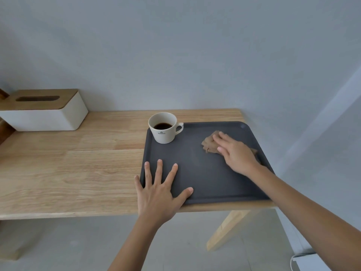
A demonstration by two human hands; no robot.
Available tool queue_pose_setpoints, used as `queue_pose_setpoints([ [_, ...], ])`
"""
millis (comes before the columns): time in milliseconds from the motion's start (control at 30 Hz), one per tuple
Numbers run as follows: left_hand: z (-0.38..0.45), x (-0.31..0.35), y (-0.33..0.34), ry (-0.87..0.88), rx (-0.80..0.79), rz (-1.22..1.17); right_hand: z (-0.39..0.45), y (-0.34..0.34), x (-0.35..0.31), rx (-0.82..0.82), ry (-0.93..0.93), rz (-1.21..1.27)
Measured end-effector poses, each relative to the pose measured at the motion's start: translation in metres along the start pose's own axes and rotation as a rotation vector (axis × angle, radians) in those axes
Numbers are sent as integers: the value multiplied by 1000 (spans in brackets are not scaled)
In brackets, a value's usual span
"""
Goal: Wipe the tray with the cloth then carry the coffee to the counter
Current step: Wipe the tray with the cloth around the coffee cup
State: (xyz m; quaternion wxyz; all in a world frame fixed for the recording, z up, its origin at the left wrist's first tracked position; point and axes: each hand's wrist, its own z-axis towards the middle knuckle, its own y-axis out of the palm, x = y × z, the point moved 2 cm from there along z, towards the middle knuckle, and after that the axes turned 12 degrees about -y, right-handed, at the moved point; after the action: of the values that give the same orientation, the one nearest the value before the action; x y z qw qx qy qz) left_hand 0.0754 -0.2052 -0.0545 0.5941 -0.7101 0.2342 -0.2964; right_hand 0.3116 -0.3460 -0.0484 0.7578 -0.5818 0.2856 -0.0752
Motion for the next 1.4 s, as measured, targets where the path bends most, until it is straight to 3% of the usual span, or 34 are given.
queue_pose_setpoints([
  [167, 0, 0, 0, 9, -2, 20, -51, 15, -56, 2, -223, 42],
  [333, 0, 0, -2, 22, -11, 19, -38, 12, -54, -34, -277, 57],
  [600, -1, -3, -2, 16, -29, 19, 68, 16, -32, -36, -67, 10],
  [700, 0, -1, -4, 14, -28, 19, 57, 17, -43, -14, -72, -10],
  [933, 0, 1, -4, 21, -42, 24, -26, 21, -71, -9, -290, 50],
  [1233, 0, 0, -6, 20, -60, 22, 59, 15, -38, -63, -142, 45],
  [1400, 1, 0, -3, -3, -60, 13, 55, -2, 2, -29, -78, 48],
])
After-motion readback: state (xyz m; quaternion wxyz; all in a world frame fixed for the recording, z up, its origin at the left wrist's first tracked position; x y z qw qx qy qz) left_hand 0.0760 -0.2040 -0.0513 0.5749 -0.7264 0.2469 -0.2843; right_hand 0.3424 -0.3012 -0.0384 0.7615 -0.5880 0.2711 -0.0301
